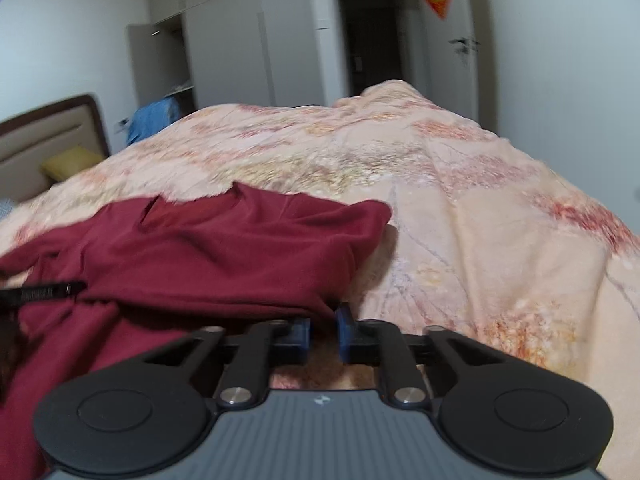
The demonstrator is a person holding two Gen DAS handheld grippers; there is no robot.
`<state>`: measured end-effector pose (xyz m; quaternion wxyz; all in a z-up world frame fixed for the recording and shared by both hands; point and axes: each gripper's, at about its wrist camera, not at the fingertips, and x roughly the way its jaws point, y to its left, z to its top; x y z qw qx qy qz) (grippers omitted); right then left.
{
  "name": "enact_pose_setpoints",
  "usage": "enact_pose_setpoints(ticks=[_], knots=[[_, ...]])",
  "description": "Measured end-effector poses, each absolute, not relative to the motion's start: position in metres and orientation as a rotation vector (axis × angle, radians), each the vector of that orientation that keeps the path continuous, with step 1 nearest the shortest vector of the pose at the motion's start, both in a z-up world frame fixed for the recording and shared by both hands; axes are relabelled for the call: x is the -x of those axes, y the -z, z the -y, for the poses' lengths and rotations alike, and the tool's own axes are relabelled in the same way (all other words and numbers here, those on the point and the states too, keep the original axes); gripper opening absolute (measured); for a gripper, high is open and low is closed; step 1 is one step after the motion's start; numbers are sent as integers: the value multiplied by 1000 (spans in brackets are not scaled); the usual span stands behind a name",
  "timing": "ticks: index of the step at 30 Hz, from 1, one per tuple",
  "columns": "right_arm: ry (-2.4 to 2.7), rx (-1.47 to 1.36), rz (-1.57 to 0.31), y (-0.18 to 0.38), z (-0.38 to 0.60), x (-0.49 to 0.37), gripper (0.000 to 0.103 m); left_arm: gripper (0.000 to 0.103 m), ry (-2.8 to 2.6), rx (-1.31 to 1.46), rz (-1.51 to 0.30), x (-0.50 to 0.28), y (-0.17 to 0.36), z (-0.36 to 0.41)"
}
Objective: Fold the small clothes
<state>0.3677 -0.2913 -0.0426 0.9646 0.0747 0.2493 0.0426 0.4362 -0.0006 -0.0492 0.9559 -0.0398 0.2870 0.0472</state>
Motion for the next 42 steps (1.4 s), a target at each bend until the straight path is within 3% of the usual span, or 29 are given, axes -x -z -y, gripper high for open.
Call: enact_pose_setpoints(ticks=[9,12,14,16,20,23,33,42], knots=[[-46,-182,-547,55,299,-363,10,103,-67,125,-592,-433,41,-8],[-81,-202,-541,46,302,-351,30,103,-62,162,-602,-420,25,-17],[-116,-191,-523,40,303,-334,56,103,-62,195,-597,-405,11,-24],[-151,-170,-510,35,302,-315,70,103,-45,209,-589,-385,-1,-30],[-239,-180,-501,28,297,-277,94,103,-25,155,-579,-338,-18,-42],[-315,-211,-519,28,289,-251,101,103,-30,100,-603,-303,-20,-55],[-436,-272,-620,49,254,-186,101,102,-12,161,-700,-217,9,-120],[-437,-300,-669,60,243,-148,79,102,65,253,-755,-196,19,-148]])
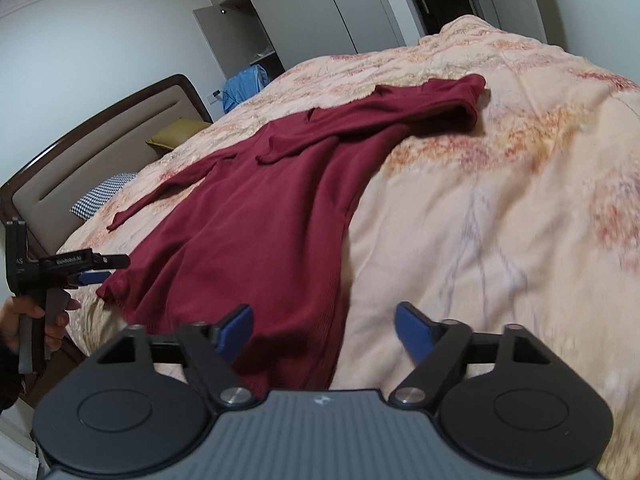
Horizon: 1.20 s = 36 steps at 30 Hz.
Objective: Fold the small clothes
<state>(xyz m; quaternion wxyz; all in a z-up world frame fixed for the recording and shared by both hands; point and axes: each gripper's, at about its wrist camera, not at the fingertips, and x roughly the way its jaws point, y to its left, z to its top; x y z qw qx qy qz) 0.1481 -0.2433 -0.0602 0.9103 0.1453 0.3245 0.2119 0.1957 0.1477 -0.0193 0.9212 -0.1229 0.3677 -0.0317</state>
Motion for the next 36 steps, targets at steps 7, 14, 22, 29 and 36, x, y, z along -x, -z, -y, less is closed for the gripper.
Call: enact_pose_setpoints(ticks=[7,14,22,29,36], knots=[[-401,-290,-716,66,226,-146,69,72,73,295,-779,-185,16,-151],[-402,-337,-742,69,212,-144,27,15,110,327,-806,-181,12,-141],[-442,-316,-670,38,231,-138,9,6,49,309,-741,-160,-19,-133],[-481,-234,-573,-20,262,-121,8,5,92,300,-679,-111,-53,-118],[-427,-148,-603,-31,287,-82,7,5,115,330,-732,-61,-21,-100]])
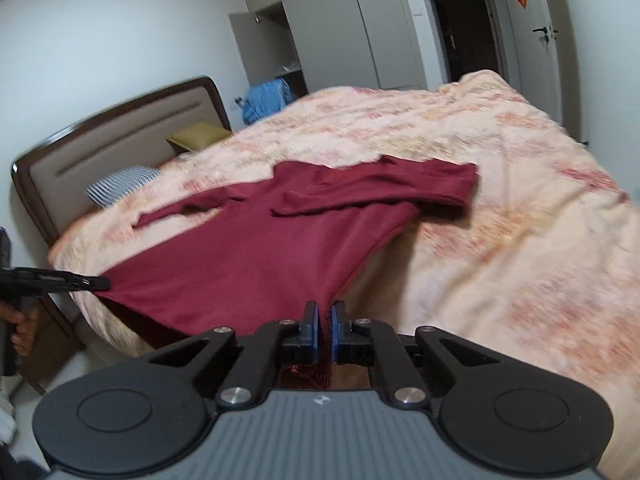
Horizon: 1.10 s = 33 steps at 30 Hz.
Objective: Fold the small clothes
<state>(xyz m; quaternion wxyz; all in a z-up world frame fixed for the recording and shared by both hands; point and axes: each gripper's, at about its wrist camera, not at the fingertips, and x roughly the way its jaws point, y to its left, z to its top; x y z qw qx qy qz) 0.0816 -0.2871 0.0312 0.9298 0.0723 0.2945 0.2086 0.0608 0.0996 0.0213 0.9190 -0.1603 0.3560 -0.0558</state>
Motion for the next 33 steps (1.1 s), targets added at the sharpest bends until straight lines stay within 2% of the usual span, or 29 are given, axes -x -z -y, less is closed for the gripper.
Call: enact_pose_setpoints(ticks=[4,5,6,8,10,12,14,15,17,21,23,26,33], knots=[[-392,-176,-667,2,293,-79,7,6,89,379,-764,-61,7,-102],[-389,-178,-677,9,291,-80,7,9,87,382,-769,-62,10,-103],[-385,-174,-685,16,290,-81,7,17,87,380,-772,-64,10,-103],[-381,-156,-696,25,285,-82,8,26,88,366,-771,-67,10,-103],[-379,-135,-704,28,282,-83,13,40,83,352,-767,-71,8,-104],[-378,-126,-703,32,284,-83,22,65,71,352,-759,-77,6,-107],[-367,-122,-688,32,286,-83,45,71,57,357,-744,-86,4,-112],[-361,-118,-676,33,286,-83,51,75,48,361,-736,-92,2,-116],[-352,-110,-650,30,284,-89,70,82,25,374,-712,-106,-1,-124],[-354,-76,-600,23,272,-108,85,98,-31,401,-658,-142,-9,-145],[-365,-78,-572,21,263,-120,95,99,-52,415,-646,-164,-13,-157],[-395,-78,-535,18,246,-141,102,102,-80,451,-614,-198,-18,-176],[-433,-40,-493,24,200,-195,103,102,-223,477,-581,-274,-21,-226]])
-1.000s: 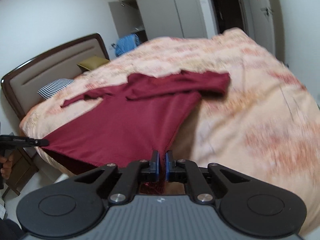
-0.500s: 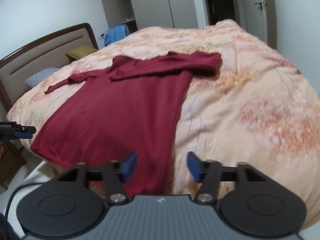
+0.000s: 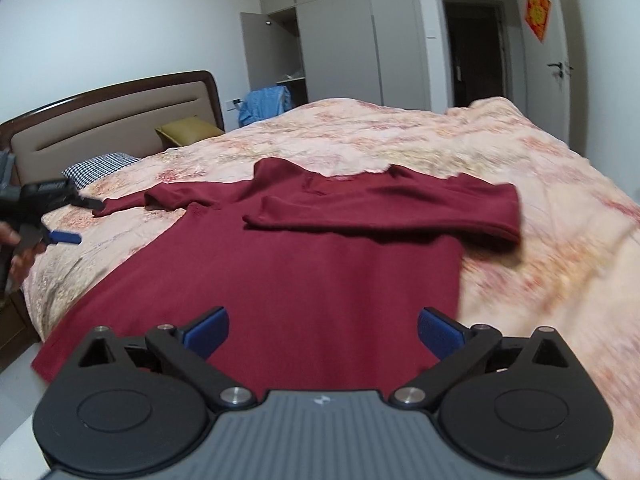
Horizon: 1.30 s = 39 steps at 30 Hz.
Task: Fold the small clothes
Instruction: 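Move the left gripper to the other sleeve cuff and close on it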
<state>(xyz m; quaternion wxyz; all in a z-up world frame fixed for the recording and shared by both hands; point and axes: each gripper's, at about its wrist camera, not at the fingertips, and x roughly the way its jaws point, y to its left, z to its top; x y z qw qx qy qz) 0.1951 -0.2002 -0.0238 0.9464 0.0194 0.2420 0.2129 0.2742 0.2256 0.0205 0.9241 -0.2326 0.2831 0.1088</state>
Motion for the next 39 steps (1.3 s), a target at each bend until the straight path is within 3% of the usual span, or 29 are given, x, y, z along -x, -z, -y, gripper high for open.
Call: enact_pose_setpoints(ticks=[11,19,22,26,28,29,30,32,33,39], knots=[[-480,-85,-529,42,167,-250,103,102,-502,670,-521,-351,0,-329],[-491,-62,-549,52,157,-260,103,100,-616,537,-553,-385,2,-340],[-486,-56,-558,54,155,-263,103,95,-645,512,-567,-391,4,-339],[-483,-43,-559,56,152,-264,103,78,-685,492,-564,-393,6,-341],[-481,-31,-560,57,151,-264,103,59,-698,490,-553,-392,6,-343],[-481,-26,-559,58,150,-263,103,39,-707,489,-543,-391,5,-344],[-481,-22,-558,58,150,-263,103,29,-716,489,-533,-390,4,-345],[-480,-15,-555,59,149,-263,103,15,-725,497,-503,-388,2,-349],[-480,-14,-555,59,149,-263,103,11,-722,500,-488,-387,0,-351],[-487,-25,-553,58,152,-263,103,7,-708,378,-400,-388,-28,-347]])
